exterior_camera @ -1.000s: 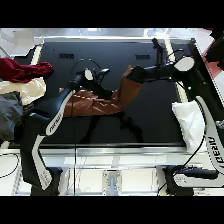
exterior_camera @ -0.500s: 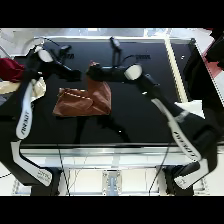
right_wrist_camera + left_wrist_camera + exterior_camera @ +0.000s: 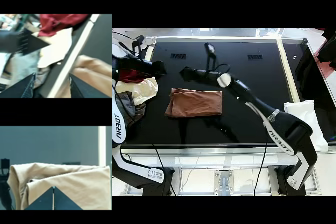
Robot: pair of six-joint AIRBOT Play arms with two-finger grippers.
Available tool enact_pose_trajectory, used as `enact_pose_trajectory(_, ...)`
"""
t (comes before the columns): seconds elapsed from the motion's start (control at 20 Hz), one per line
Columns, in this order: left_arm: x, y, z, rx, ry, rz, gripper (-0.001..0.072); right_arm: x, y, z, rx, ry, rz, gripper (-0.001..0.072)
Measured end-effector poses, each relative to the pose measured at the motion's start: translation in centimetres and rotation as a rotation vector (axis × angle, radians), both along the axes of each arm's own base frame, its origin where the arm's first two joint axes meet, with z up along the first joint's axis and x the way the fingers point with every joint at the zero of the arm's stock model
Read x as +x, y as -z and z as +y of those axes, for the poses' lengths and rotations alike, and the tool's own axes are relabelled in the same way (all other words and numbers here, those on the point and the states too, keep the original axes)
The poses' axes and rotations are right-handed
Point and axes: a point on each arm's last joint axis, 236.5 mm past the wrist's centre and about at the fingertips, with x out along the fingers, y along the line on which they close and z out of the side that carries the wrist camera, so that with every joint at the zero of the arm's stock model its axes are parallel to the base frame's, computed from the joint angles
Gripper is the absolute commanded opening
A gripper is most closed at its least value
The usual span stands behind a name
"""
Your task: Fold the shirts.
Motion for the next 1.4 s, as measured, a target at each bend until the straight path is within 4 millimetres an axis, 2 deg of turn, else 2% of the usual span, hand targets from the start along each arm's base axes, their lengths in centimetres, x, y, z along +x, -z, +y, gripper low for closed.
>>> enact_pose_trajectory(0.1, -0.1, -0.3, 0.3, -0.007, -0.007, -0.004, 0.0008, 1.7, 1.7, -3.7, -0.096, -0.011, 0.03, 0.0472)
enact_pose_trajectory(0.2, -0.2, -0.5, 0.5, -0.009, -0.013, -0.006, 0.0008, 3.3, 5.2, -9.3, -0.231, 0.006, 0.127, 0.0471)
enact_pose_trajectory(0.3, -0.2, -0.6, 0.6, -0.011, -0.015, -0.007, 0.0008, 3.7, 9.3, -14.6, -0.348, 0.038, 0.249, 0.0472)
enact_pose_trajectory(0.4, -0.2, -0.7, 0.6, -0.012, -0.017, -0.008, 0.0008, 3.1, 12.9, -17.8, -0.409, 0.058, 0.361, 0.0473)
enact_pose_trajectory(0.45, -0.2, -0.7, 0.7, -0.012, -0.018, -0.009, 0.0008, 2.6, 14.6, -18.5, -0.425, 0.064, 0.405, 0.0476)
enact_pose_trajectory(0.55, -0.2, -0.7, 0.7, -0.012, -0.018, -0.009, 0.0008, 1.1, 17.8, -18.4, -0.429, 0.049, 0.494, 0.0482)
enact_pose_trajectory(0.65, -0.2, -0.7, 0.7, -0.012, -0.018, -0.01, 0.0008, -0.4, 20.0, -16.5, -0.399, 0.008, 0.554, 0.0482)
enact_pose_trajectory(0.8, -0.2, -0.7, 0.7, -0.01, -0.015, -0.011, 0.0009, -1.8, 21.8, -12.5, -0.293, -0.049, 0.601, 0.0482)
enact_pose_trajectory(0.9, -0.2, -0.7, 0.7, -0.009, -0.012, -0.012, 0.0008, -2.5, 22.7, -10.9, -0.257, -0.07, 0.624, 0.0482)
enact_pose_trajectory(1.05, -0.2, -0.7, 0.6, -0.005, -0.004, -0.012, 0.0008, -2.9, 23.1, -9.9, -0.224, -0.079, 0.642, 0.0481)
enact_pose_trajectory(1.2, -0.2, -0.7, 0.7, -0.003, -0.001, -0.014, 0.0008, -2.8, 22.8, -9.8, -0.214, -0.096, 0.646, 0.048)
enact_pose_trajectory(1.3, -0.2, -0.7, 0.7, -0.002, 0.0, -0.014, 0.0008, -2.2, 21.2, -10.4, -0.213, -0.122, 0.632, 0.048)
enact_pose_trajectory(1.4, -0.2, -0.7, 0.7, -0.002, 0.001, -0.014, 0.0008, -1.2, 19.3, -12.0, -0.246, -0.136, 0.595, 0.048)
